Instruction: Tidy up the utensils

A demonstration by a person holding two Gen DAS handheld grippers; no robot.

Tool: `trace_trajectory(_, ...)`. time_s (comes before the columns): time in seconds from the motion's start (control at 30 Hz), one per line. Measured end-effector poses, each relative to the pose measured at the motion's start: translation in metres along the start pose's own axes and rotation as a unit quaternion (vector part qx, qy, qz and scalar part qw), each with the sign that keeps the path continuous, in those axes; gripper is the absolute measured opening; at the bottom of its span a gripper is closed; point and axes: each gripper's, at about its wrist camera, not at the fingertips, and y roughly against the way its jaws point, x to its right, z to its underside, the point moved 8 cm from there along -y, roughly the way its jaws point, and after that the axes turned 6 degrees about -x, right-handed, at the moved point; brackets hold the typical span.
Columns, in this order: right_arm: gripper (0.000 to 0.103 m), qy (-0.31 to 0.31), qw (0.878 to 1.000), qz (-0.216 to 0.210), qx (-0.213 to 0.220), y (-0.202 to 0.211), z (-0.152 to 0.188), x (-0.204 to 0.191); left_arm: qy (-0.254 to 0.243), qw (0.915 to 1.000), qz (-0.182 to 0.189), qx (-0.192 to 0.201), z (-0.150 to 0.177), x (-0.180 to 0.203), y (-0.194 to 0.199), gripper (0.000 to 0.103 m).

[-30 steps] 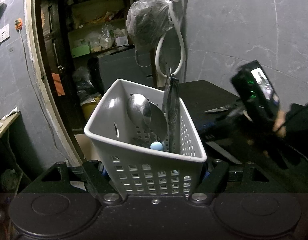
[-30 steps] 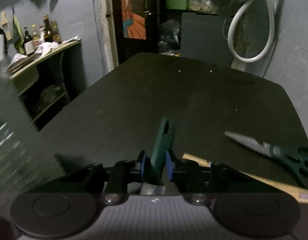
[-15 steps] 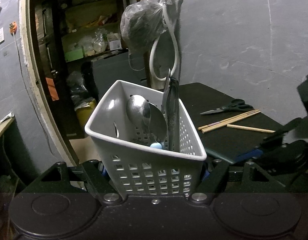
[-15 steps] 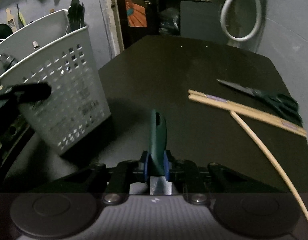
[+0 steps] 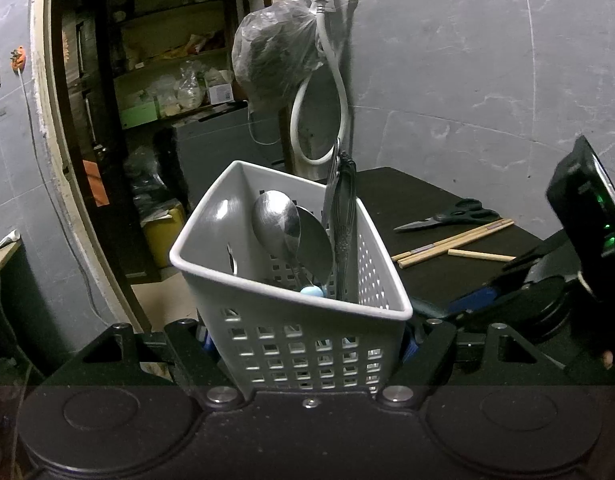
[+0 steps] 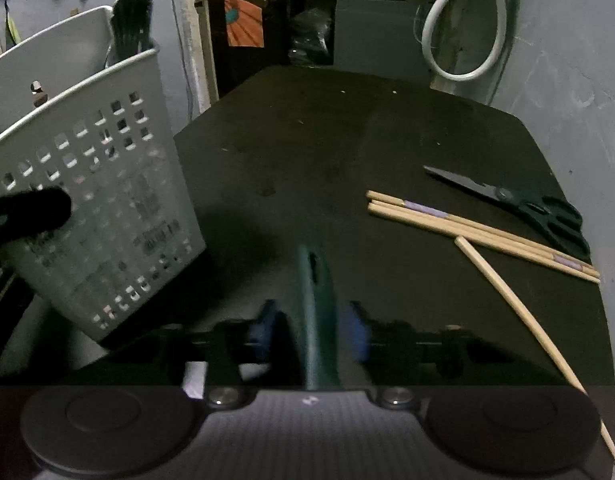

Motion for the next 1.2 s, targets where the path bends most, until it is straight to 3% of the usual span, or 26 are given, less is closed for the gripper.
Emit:
trace_trajectory(0.17,0.021,-0.002,1.0,-0.003,-0.017,-0.004,-0.004,-0.003,0.001,1.0,0.0,0.0,0.0,0.0,0.0,0.078)
trace_trajectory(0.27,0.02,-0.059,0.996,-0.059,-0.027,-0.003,-0.006,0.011,0.0,1.0,0.0,0.0,-0.001,0.002,0.0,0.078)
trace_trajectory(0.33,0.02,-0.12,0.986,-0.112,-0.032,-0.002,-0.005,0.026,0.001,1.0,0.0,0.0,-0.001,0.001,0.0,0.078)
trace_trajectory(0.5,0.02,-0.22,0.96,-0.173,-0.026,0.001,0.005,0.058,0.001,1.0,0.0,0.0,-0.001,0.001,0.0,0.078)
trace_trajectory(0.7,0.02,-0.34,0.907,-0.247,0.001,0.0,0.02,0.086,0.001,1.0,0.0,-0.001,-0.001,0.001,0.0,0.078)
trace_trajectory(0.8,0.02,-0.367,0.891,-0.267,0.014,-0.003,0.026,0.093,0.001,1.0,0.0,-0.001,-0.001,0.001,0.0,0.078)
trace_trajectory(0.93,0.02,-0.371,0.883,-0.287,0.032,-0.007,0.029,0.097,0.0,1.0,0.0,-0.001,-0.001,0.001,0.0,0.078)
trace_trajectory(1.2,0.02,-0.367,0.855,-0.356,0.092,-0.002,0.029,0.099,-0.002,1.0,0.0,-0.001,-0.001,0.001,0.0,0.078)
